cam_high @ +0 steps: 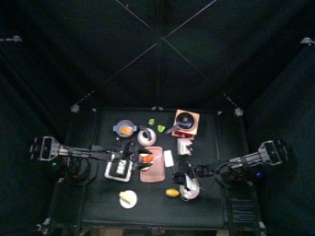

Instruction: Remove corn husk

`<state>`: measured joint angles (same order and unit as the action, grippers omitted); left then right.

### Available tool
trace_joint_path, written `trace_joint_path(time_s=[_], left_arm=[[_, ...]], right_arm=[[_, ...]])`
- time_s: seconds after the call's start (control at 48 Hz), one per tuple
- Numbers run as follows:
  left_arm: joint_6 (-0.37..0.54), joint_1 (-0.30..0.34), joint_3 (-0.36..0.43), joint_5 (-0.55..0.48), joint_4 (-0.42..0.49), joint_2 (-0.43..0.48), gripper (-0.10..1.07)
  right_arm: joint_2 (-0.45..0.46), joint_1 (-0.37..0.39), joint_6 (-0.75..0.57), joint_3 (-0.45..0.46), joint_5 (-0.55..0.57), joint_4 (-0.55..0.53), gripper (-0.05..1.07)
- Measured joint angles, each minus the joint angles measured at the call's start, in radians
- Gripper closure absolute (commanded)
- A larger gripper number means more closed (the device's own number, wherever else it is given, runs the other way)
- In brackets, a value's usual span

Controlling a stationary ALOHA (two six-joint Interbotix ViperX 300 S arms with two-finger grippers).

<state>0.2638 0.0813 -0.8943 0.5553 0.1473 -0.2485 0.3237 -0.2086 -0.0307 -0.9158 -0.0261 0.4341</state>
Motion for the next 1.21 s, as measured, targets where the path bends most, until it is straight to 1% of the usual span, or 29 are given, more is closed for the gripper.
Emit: trace_joint_path(time_s=[0.146, 0.229, 0.417, 0.562, 0.646, 0.917, 1.208], left_arm=[[0.0, 0.0, -0.002, -0.003, 0.002, 0.0, 0.01], [0.0, -0.002, -0.006, -0.003, 0.002, 0.0, 0.01], [0.0, 0.0, -0.014, -0.003, 0.002, 0.0, 0.01], [0.0, 0.0, -0.015, -0.018, 0.002, -0.002, 0.01], [0.0, -0.002, -0.015, -0.032, 0.002, -0.002, 0.01], [0.0, 0.0, -0.015, -0.049, 0.002, -0.002, 0.01], [0.0, 0.003, -0.017, -0.048, 0.002, -0.002, 0.01]], right_arm=[[-0.083, -0.008, 0.003, 0.057, 0.11, -0.006, 0.15], [-0.118, -0.008, 0.005, 0.084, 0.178, -0.023, 0.09], [-0.207, -0.006, 0.005, 0.163, 0.382, -0.097, 0.09], [-0.272, -0.008, 0.008, 0.215, 0.489, -0.146, 0.09], [-0.299, -0.011, 0.008, 0.23, 0.506, -0.163, 0.09], [-0.365, -0.038, 0.011, 0.256, 0.495, -0.175, 0.09], [-0.411, -0.034, 0.008, 0.281, 0.491, -0.184, 0.09]])
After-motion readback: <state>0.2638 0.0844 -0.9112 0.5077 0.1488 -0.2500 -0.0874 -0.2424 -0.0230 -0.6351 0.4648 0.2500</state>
